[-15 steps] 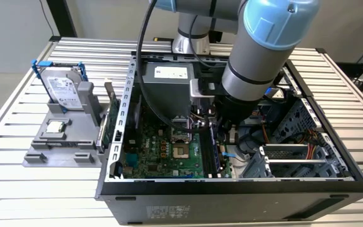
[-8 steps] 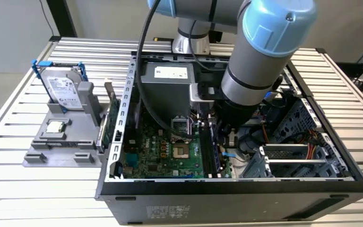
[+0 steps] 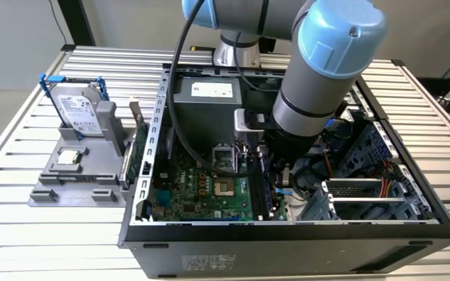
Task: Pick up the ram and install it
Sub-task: 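Press down the ram until it locks into place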
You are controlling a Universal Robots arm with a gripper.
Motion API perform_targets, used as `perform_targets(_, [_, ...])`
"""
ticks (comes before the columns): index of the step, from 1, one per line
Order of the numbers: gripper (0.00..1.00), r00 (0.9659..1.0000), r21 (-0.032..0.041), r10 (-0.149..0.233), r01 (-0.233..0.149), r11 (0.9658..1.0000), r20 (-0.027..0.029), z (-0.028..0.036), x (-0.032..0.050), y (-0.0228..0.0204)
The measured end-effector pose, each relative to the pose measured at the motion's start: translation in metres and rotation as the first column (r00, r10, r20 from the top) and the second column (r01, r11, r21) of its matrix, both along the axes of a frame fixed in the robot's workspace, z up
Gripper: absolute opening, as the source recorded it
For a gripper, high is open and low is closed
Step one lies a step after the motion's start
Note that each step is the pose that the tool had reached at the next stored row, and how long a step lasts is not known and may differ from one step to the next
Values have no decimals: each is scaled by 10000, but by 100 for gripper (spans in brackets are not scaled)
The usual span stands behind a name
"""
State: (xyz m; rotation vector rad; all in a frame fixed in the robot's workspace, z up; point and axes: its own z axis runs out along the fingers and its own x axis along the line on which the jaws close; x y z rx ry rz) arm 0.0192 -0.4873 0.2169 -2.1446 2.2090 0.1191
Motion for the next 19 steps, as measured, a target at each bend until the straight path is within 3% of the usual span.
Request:
perform_targets(1, [0,10000,-12,0,0,10000,-2,-12,0,1])
perform_targets(3, [0,10000,-24,0,0,10000,0,24,2,5])
perform_targets(4, [0,10000,17,-1,1,10000,10,50,1,5])
perform_targets(18, [0,10000,6,0,0,10000,6,691,1,2])
perform_targets(19, [0,10000,0,0,0,10000,5,712,1,2])
